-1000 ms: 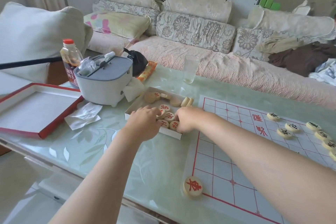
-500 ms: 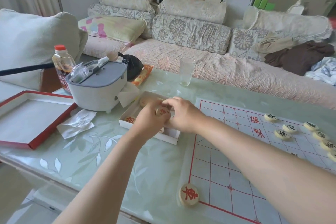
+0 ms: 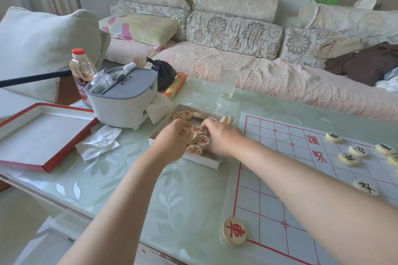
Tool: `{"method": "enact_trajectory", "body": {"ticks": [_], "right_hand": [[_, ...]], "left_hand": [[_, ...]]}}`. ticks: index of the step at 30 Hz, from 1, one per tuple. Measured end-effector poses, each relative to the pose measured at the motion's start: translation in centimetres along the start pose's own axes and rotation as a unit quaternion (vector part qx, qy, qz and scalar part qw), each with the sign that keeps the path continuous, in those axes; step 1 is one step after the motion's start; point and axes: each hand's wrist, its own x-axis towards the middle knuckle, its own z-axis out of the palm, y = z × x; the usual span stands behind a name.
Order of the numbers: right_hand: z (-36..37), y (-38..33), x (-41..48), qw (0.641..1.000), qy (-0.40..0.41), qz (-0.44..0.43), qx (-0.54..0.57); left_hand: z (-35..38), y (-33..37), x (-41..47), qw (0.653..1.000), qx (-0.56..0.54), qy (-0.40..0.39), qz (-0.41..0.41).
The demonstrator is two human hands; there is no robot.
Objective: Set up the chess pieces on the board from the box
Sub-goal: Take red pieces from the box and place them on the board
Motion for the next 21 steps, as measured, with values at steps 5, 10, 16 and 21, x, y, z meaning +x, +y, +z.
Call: {"method": "enact_trajectory", "body": {"ticks": [5,10,16,21], "right_hand": [[-0.3,0.3,-0.2,1.0,0.009,-0.02,0.002],[-2.5,2.1,-1.2,0.997,0.028,-0.022,0.075],[-5.1,6.9,-3.3,0.988,0.093,0.035,0.121],[-3.5,10.1,-6.7,0.983,0.078,0.083,0.141]], "left_hand": [[0.0,0.9,0.2,0.987,-0.146,-0.034,-0.05],[1.0,1.4,0.2,0.985,-0.144,-0.076,-0.052],[2.6,2.8,0.3,0.992,-0.091,-0.085,-0.02],[4.2,4.2,0.5,0.994,-0.067,-0.091,0.004]]}}
